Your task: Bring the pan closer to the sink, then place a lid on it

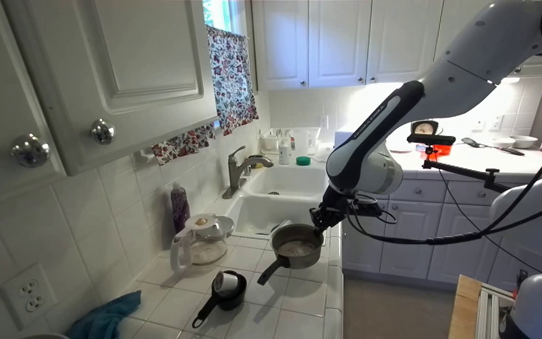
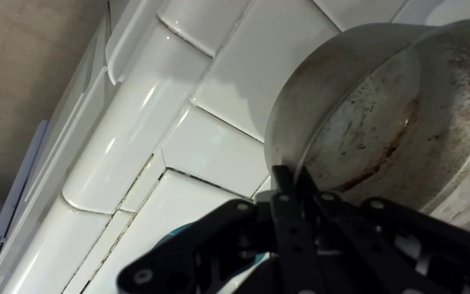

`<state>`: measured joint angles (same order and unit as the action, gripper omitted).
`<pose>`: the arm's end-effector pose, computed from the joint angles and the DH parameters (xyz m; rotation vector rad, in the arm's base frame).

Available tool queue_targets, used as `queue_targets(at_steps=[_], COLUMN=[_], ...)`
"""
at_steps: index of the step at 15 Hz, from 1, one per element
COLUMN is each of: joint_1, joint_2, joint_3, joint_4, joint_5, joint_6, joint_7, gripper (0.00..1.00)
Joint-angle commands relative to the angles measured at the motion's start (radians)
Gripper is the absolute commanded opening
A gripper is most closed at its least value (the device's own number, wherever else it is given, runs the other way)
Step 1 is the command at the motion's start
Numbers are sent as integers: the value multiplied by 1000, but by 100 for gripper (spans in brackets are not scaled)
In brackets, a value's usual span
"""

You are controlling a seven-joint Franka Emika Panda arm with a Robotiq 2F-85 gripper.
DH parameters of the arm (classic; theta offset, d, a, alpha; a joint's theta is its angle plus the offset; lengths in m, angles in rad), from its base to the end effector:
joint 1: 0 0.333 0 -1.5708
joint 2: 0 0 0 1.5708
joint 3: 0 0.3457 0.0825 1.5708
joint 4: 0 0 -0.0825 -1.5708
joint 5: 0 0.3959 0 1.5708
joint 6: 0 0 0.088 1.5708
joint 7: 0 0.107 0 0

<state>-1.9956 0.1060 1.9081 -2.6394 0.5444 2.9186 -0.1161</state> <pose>0.4487 -0.0678 0.3013 -2.7531 0.7036 -0.4417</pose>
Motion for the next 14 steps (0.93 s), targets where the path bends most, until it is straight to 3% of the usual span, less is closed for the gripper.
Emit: queue_targets(at_steps=[1, 2, 3, 4, 5, 6, 14], joint_1=[48, 57, 230, 273, 188, 233, 289], joint_2=[-83, -89, -55, -63, -94, -86, -46], joint_3=[-38, -42, -226, -266, -161, -198, -224], joint_4=[28, 20, 11, 9, 10, 3, -8], joint_5=[-22, -8, -133, -154, -76, -81, -66], joint_6=[1, 28, 75, 103, 118, 148, 221], joint_7=[4, -10, 76, 83, 27, 36, 54], gripper=[1, 1, 1, 1, 1, 1, 1])
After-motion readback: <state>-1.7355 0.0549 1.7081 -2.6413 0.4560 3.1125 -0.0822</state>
